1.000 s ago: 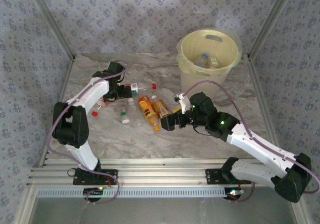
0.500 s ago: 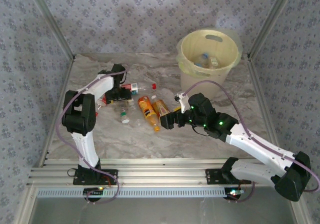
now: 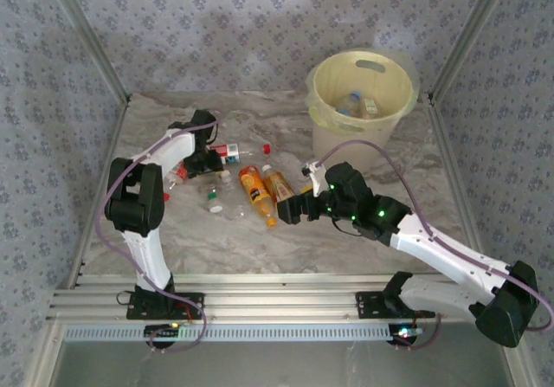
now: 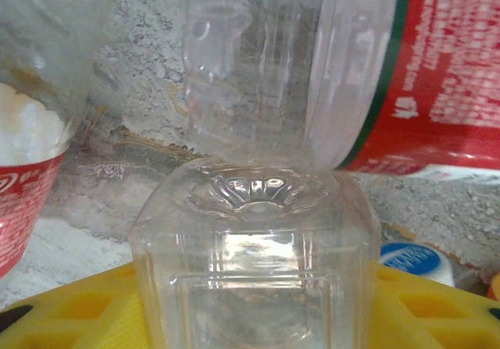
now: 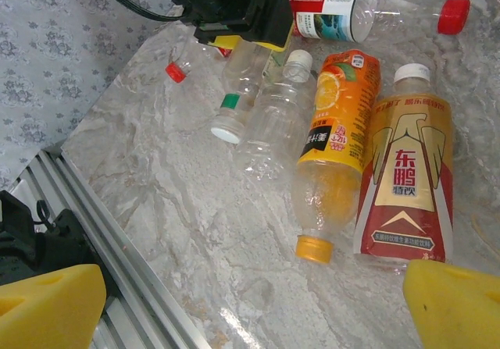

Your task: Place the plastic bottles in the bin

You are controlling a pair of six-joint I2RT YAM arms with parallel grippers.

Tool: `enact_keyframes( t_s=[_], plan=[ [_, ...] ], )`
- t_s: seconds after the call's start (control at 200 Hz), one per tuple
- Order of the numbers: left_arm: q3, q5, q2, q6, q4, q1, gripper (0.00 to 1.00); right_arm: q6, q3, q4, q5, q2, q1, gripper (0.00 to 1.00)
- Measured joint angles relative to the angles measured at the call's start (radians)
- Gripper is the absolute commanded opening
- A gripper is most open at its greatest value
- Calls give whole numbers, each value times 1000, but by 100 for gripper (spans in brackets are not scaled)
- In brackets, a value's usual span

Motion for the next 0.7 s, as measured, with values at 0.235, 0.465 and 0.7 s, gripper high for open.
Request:
enact_keyframes(
  t_s=[0.235,0.465,0.7],
  plan=[
    [-130,60,-233,-39,64,0,54,62,-8,61,-39,29,-3,95],
    [-262,214,-475,-148,245,-23,54,184,-8,178,-148,121,-10,90],
    [-369,377,-587,-283,460,-66,54,305,-7,271,-215,183,-20,87]
  ],
)
